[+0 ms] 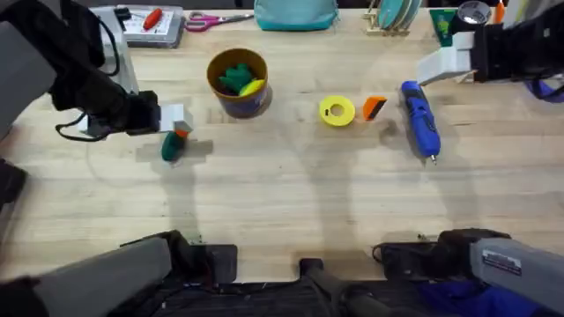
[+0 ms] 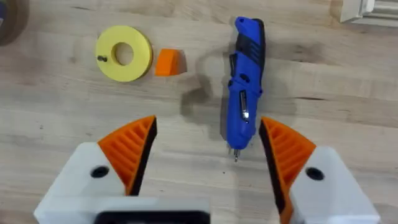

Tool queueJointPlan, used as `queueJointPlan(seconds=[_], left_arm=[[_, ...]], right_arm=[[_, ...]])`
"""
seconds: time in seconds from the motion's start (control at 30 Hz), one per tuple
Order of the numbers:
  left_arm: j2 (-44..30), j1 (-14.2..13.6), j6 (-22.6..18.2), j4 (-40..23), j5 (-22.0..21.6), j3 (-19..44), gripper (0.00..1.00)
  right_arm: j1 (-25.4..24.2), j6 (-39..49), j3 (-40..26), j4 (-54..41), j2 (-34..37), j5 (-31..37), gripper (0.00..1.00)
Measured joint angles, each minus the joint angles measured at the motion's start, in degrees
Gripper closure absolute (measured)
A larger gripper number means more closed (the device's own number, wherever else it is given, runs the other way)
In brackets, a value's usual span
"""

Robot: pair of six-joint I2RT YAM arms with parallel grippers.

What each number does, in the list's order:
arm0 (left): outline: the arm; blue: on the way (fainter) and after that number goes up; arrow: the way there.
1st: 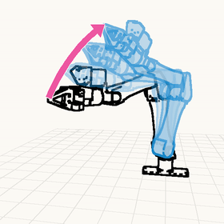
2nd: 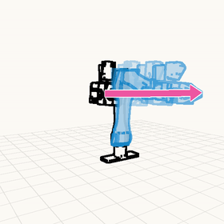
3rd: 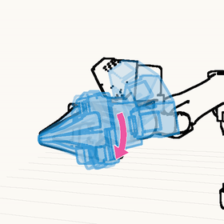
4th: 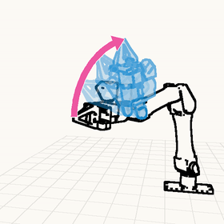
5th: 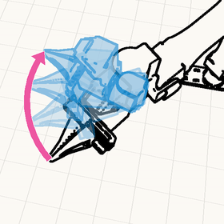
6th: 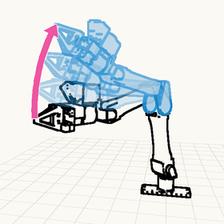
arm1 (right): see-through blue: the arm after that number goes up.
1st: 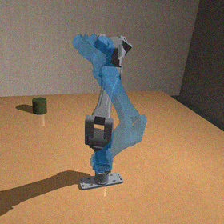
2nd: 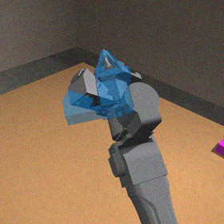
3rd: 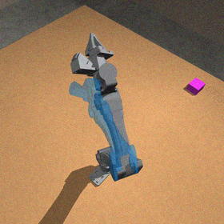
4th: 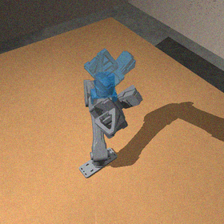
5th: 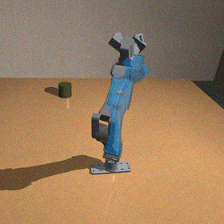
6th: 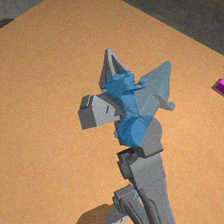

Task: Pick up the gripper from the table and insert it into the empty holder that is missing its gripper. Then pick up a screw, insert it into the mounting hole, and use the screwdriver to tighten it. Finally, clean up the table by picking up the vegetable and placing it into the bucket.

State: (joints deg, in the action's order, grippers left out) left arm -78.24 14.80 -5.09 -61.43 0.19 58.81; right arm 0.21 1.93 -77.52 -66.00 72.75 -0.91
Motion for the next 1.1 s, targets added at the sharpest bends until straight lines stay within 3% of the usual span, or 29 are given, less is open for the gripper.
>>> queueJointPlan(seconds=[0.27, 0.6, 0.73, 0.83, 1.0, 1.1], left_arm=[[-8.4, 0.4, -1.42, 2.08, 0.2, -0.02, 0.008], [-17.66, 0.4, -2.13, 5.69, 0.28, -0.02, 0.09], [-18.14, 0.47, -2.63, 5.99, 1.42, 0.09, 0.158], [-18.16, 0.33, -2.76, 6.07, 2.59, 0.07, 0.36], [-18.14, 0.05, -3.04, 6.62, 4.94, 0.15, 0.949], [-18.14, -0.08, -3.07, 6.62, 5.14, 0.2, 0.987]], right_arm=[[0.0, 0.0, 0.0, -0.02, 0.0, 0.0, 0.007], [0.0, 0.0, 0.0, -0.02, 0.0, 0.0, 0.006], [0.0, 0.0, 0.0, -0.02, 0.0, 0.0, 0.006], [0.0, 0.0, 0.0, -0.01, 0.0, 0.0, 0.007], [0.0, 0.0, 0.0, -0.02, 0.0, 0.0, 0.007], [0.0, 0.0, 0.0, 0.0, 0.0, 0.0, 0.007]])
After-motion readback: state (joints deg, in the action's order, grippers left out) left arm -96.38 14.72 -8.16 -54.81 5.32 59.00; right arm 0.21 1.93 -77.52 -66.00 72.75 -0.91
